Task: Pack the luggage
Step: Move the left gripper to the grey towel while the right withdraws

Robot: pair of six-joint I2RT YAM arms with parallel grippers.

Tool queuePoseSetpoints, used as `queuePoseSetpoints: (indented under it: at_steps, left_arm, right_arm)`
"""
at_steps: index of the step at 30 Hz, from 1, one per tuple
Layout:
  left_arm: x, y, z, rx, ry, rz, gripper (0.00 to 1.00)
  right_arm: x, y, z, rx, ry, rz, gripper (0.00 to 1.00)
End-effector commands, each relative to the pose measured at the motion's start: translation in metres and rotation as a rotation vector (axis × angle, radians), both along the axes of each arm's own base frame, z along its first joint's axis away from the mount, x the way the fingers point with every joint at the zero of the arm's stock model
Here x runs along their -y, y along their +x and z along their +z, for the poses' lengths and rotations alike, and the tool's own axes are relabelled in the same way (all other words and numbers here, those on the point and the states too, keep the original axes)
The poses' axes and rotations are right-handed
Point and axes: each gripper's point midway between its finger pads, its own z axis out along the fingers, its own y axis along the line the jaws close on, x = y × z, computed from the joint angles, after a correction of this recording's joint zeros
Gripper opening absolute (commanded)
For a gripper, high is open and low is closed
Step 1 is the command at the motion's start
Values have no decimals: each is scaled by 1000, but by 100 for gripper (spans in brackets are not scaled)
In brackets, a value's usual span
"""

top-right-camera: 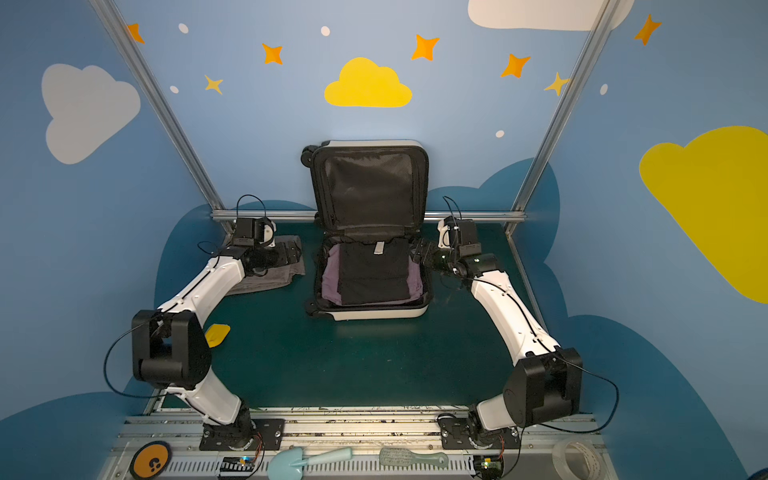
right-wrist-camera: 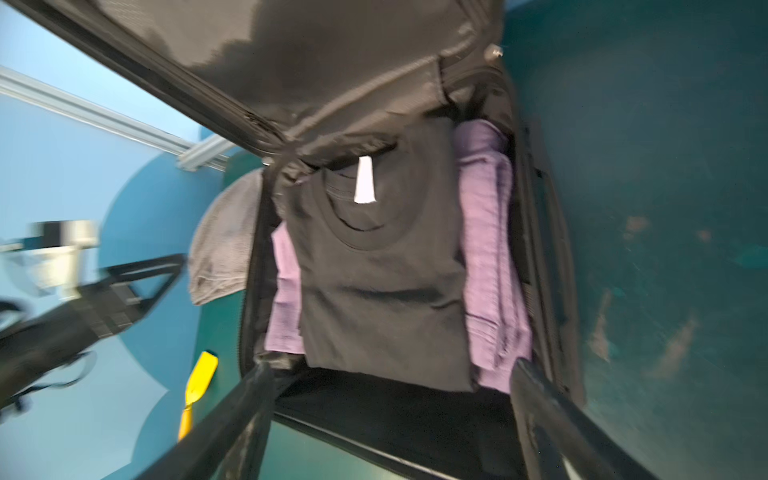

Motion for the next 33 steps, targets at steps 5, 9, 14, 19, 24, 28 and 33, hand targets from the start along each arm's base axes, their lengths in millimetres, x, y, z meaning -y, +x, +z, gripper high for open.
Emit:
queuePoseSetpoints:
  at_steps: [5,9,14,19,24,28,33]
  left_arm:
    - [-21,11,-44,-162,156,15,100]
    - [-30,20,-63,-236,236,16,100]
    - [-32,29,-85,-301,324,-8,100]
    - [-26,38,-104,-342,377,-27,100]
    - [-30,41,-118,-379,426,-1,100]
    - [-33,40,-125,-398,437,14,100]
    - [-44,33,-138,-461,472,48,99]
  right_arm:
    - [-52,-23,2,0,83,170,88]
    - [-73,-36,-11,-35,84,235,87]
    - [-90,-44,-25,-64,82,278,87]
    - [-93,-46,-35,-94,71,283,86]
    - [-91,-46,-34,-90,65,279,86]
    - [-90,-46,-31,-82,66,276,86]
    - [-90,-45,-28,-75,71,270,86]
